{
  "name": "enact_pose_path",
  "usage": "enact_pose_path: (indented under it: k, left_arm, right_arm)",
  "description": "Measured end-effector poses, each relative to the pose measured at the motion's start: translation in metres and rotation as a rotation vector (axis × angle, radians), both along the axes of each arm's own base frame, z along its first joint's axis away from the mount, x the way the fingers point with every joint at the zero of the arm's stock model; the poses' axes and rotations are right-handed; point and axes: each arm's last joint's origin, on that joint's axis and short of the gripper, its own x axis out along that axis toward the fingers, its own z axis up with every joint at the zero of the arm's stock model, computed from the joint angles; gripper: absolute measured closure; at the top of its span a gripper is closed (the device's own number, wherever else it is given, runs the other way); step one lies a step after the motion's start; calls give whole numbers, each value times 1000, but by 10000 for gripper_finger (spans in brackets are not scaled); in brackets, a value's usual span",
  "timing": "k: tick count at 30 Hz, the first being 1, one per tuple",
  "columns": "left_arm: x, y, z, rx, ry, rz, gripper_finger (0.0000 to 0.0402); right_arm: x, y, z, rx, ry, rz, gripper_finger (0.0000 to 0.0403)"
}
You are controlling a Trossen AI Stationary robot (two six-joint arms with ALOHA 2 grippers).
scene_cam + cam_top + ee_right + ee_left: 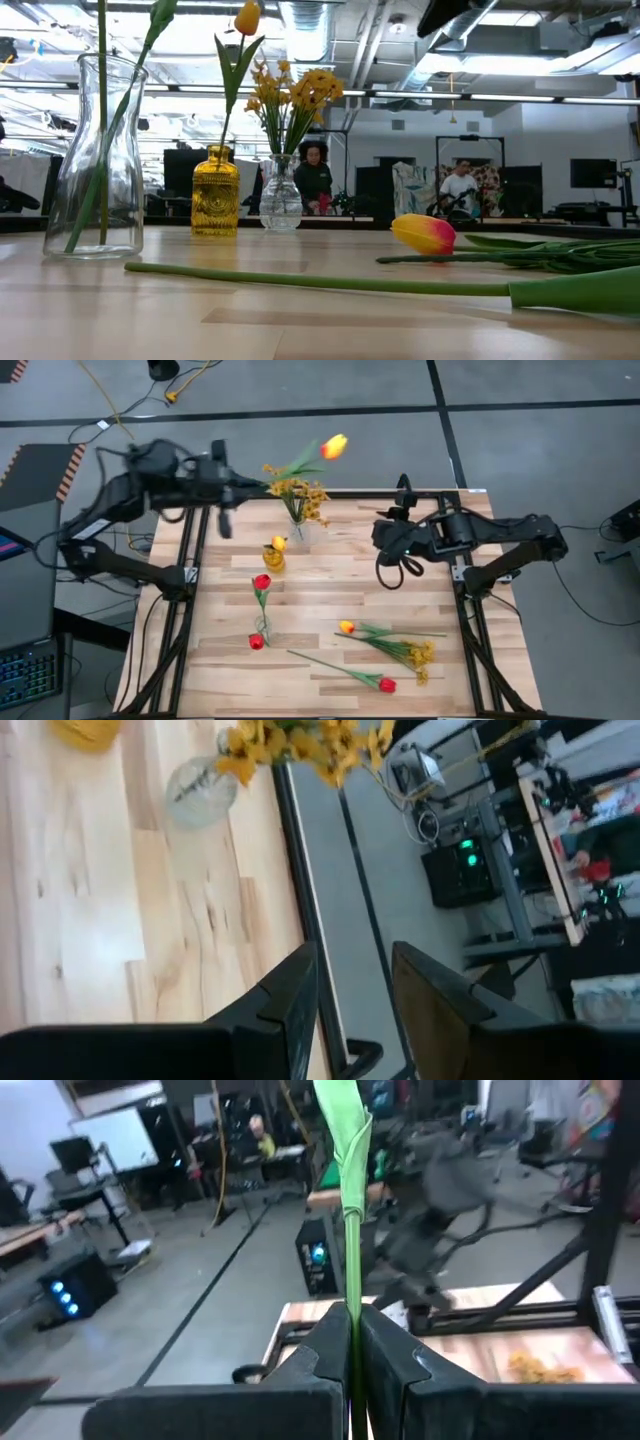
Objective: Sort flowers into vase by color
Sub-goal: Put the top yellow tulip into the yellow vase
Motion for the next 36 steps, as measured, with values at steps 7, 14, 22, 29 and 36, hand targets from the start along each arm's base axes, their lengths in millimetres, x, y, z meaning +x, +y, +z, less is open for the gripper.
enact_pose_path:
  k: [7,14,22,29,36]
  left_arm:
    - [-29,-10,-43,1,-115,-7,401]
    - [-43,-13,-125,1,-338,-12,401]
    - [-50,-12,-222,33,-653,47,401]
    - [-55,-10,-273,-74,-736,144,401]
    - [-45,-8,-284,-111,-680,147,401]
  right_arm:
    - [2,-3,-21,9,43,-29,246]
    - [2,-3,-35,36,36,-64,246]
    - [6,-3,-47,45,6,-71,246]
    - [10,-3,-49,49,-30,-71,246]
    - [13,-2,-46,52,-75,-67,246]
